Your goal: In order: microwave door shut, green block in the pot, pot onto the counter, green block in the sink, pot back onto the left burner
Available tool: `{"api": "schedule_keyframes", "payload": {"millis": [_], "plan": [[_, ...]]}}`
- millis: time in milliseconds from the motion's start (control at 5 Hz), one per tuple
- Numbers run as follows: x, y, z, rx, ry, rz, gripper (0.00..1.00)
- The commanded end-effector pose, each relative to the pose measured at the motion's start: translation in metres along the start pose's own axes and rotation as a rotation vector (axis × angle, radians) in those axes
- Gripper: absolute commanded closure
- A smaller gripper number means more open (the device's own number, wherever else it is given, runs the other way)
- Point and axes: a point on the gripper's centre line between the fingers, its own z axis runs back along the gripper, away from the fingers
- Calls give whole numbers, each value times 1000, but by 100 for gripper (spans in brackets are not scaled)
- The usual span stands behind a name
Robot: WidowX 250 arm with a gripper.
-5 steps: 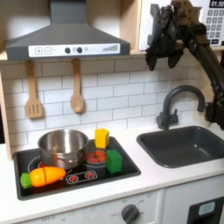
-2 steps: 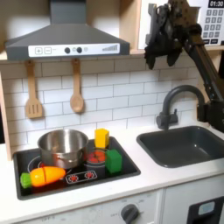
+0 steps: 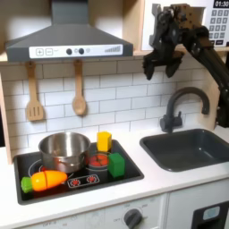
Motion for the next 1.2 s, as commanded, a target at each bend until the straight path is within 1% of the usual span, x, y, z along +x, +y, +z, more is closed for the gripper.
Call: {"api": "schedule_keyframes", "payload": {"millis": [0,200,400,600,800,1000], "plan": [[-46,41,3,78,83,30,0],[-70,62,-2,122,136,46,0],[-86,75,-8,140,178,62,0],[-95,78,-15,150,208,56,0],[-99,79,-21,151,228,54,0],[-102,84,-29,165,247,68,0]]}}
